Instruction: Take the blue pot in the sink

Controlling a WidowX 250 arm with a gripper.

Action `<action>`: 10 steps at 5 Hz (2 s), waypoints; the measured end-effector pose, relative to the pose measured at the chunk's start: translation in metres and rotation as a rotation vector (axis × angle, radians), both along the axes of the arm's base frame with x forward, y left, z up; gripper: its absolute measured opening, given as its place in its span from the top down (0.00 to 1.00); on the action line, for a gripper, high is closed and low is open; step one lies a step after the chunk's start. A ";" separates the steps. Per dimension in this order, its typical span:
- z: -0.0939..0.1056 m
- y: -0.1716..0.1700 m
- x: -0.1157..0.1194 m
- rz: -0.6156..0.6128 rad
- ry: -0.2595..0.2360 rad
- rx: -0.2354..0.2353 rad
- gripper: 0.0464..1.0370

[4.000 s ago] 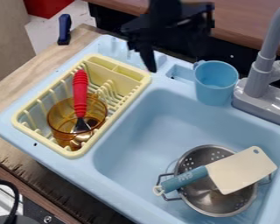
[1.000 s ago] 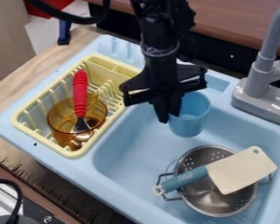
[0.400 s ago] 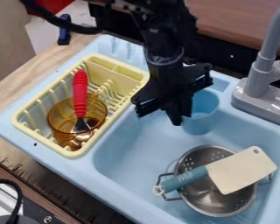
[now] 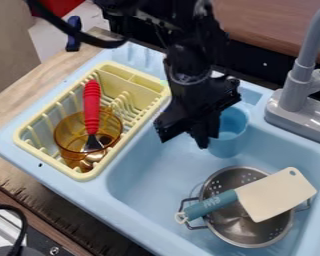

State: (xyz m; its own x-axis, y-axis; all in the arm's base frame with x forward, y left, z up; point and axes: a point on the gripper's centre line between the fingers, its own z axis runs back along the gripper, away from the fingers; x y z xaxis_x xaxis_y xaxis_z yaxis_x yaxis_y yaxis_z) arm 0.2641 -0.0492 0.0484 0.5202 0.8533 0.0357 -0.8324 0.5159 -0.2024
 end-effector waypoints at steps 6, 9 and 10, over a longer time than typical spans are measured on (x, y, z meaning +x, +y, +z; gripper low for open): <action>-0.005 -0.018 0.007 -0.014 0.003 0.048 0.57; 0.013 -0.009 0.009 -0.005 0.039 0.007 0.04; 0.019 -0.006 0.008 -0.014 0.033 0.001 0.04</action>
